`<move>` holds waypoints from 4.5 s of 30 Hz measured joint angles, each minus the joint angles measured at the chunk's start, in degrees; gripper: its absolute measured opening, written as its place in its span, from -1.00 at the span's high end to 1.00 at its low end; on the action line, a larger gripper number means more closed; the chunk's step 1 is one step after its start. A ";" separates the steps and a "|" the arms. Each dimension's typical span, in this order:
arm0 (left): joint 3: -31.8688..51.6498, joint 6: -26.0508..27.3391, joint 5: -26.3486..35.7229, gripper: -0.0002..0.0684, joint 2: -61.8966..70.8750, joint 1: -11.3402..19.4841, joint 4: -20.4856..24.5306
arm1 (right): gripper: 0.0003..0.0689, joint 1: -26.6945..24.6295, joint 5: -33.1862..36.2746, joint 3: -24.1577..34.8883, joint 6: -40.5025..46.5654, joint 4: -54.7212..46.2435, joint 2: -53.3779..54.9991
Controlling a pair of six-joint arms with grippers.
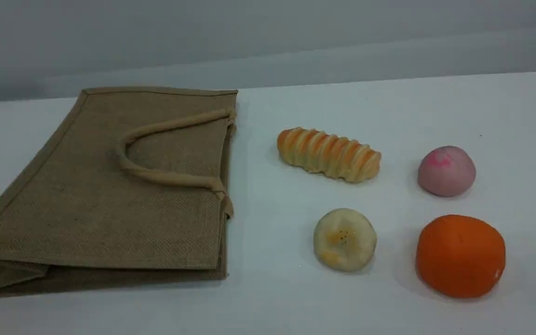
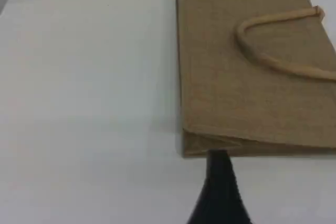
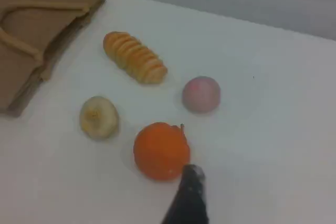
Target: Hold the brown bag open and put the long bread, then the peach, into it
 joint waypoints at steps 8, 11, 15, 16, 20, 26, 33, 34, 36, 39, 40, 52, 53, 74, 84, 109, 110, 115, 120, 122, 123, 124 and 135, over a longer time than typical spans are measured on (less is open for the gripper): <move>0.00 0.00 0.00 -0.40 0.00 0.00 0.00 | -0.69 0.00 0.00 0.00 0.06 0.00 0.00; 0.00 0.00 0.00 -0.40 0.00 0.00 0.00 | -0.69 0.00 0.00 0.00 0.06 0.00 0.00; 0.00 0.00 0.00 -0.40 0.00 0.00 0.00 | -0.69 0.00 0.00 0.00 0.06 0.00 0.00; 0.00 0.00 0.00 -0.40 0.00 0.00 0.00 | -0.69 0.00 0.00 0.00 0.06 0.00 0.00; 0.00 0.00 0.00 -0.40 0.00 0.00 0.00 | -0.69 0.00 0.00 0.00 0.00 0.00 0.00; 0.00 0.00 0.00 -0.40 0.00 0.00 0.00 | -0.69 0.00 0.00 0.00 0.00 0.00 0.00; -1.41 -1.61 -1.48 -0.40 2.84 0.00 0.00 | -0.69 0.06 -1.90 -1.26 1.36 0.00 0.18; -2.35 -1.73 -2.39 -0.40 4.13 0.00 0.00 | -0.69 0.06 -2.73 -2.03 2.02 0.00 0.86; -4.62 -1.73 -3.57 -0.40 7.32 0.00 0.00 | -0.69 0.06 -3.42 -4.07 3.11 0.05 3.44; -9.44 -1.73 -4.67 -0.40 13.13 0.00 0.00 | -0.69 0.10 -3.19 -7.81 4.00 0.05 8.81; -11.35 -1.78 -4.23 -0.40 15.09 0.00 0.00 | -0.69 0.10 -3.36 -9.00 4.00 0.05 10.97; -29.23 -2.11 -4.78 -0.40 44.43 0.00 0.00 | -0.69 0.12 -9.03 -27.53 4.12 1.06 37.60; -30.03 -2.11 -5.02 -0.40 46.87 0.00 0.00 | -0.69 0.12 -9.24 -29.01 4.19 1.18 39.36; -44.15 -4.38 -11.61 -0.40 83.34 0.00 1.53 | -0.69 0.12 -15.92 -36.98 3.92 0.93 69.28; -48.42 -6.50 -14.67 -0.40 98.55 -0.49 1.48 | -0.69 0.12 -17.52 -36.98 3.86 0.93 76.37; -60.51 -13.55 -17.45 -0.40 124.84 -8.01 1.31 | -0.69 0.12 -18.60 -36.98 3.58 0.81 79.63; -60.51 -13.55 -18.23 -0.40 125.45 -8.01 1.31 | -0.69 0.12 -18.60 -36.98 3.58 0.81 79.63; -60.51 -13.67 -21.01 -0.40 127.57 -8.01 1.31 | -0.69 0.12 -18.60 -36.98 3.58 0.81 79.63; -60.51 -13.67 -22.41 -0.40 129.43 -8.01 1.31 | -0.69 0.12 -18.55 -36.98 3.68 0.81 79.58; -60.51 -13.67 -23.35 -0.40 129.89 -8.01 1.06 | -0.69 0.12 -18.55 -36.98 3.68 0.81 79.58; -60.51 -13.67 -23.73 -0.40 130.02 -8.01 1.06 | -0.69 0.12 -18.55 -36.98 3.68 0.81 79.58; -60.51 -13.67 -24.17 -0.40 130.17 -8.01 1.02 | -0.69 0.12 -18.55 -36.98 3.68 0.81 79.58; -60.51 -13.67 -24.87 -0.27 130.69 -8.01 0.92 | -0.69 0.12 -18.55 -36.98 3.63 0.86 79.58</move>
